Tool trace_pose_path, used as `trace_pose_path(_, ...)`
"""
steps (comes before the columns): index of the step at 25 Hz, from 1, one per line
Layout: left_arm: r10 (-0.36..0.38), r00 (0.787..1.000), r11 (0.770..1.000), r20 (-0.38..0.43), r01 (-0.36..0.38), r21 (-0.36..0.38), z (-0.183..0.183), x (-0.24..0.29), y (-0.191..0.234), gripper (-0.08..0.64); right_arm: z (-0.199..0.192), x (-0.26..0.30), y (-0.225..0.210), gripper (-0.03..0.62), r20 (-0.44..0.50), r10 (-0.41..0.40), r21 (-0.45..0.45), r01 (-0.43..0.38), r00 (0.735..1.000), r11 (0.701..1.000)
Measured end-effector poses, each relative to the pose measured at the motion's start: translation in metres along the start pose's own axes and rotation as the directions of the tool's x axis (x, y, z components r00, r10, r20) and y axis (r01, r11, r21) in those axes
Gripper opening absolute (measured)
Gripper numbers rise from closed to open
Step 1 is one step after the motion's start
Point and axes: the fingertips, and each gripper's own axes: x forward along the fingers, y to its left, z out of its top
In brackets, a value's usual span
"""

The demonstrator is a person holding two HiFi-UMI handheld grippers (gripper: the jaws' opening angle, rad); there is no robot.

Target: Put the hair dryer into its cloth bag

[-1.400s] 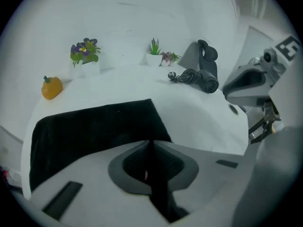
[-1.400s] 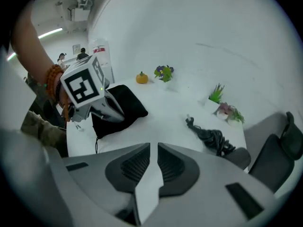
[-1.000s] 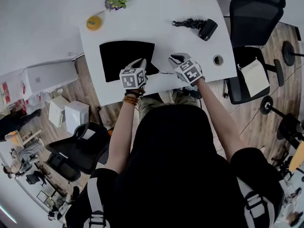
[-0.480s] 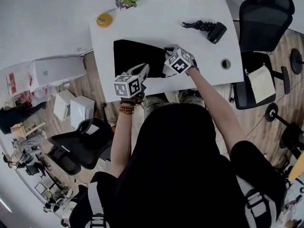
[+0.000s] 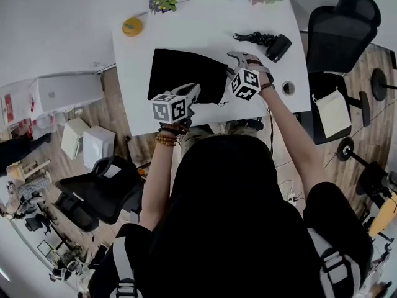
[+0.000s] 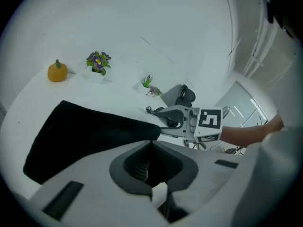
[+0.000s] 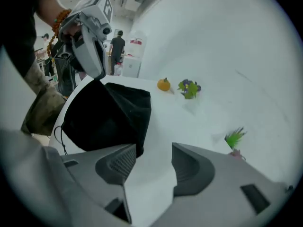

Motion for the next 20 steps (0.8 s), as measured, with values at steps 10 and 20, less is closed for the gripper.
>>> trace_pose_path(10, -0.048, 0.998, 0.999, -0.041, 0.048, -0.004, 0.001, 0.030, -0.014, 0.029, -0.132, -0.065, -0.091, 0.247, -0.238, -0.105, 0.067, 0.124, 0.966, 0.990)
trace_pose_path(20, 0.163, 0.963, 0.930, -0.213, -0.078, 0.361, -0.046, 0.115, -0.014, 0.169, -0.147, -0.034, -0.155, 0.256, -0.318, -0.057, 0.120, 0.100, 0.946, 0.988)
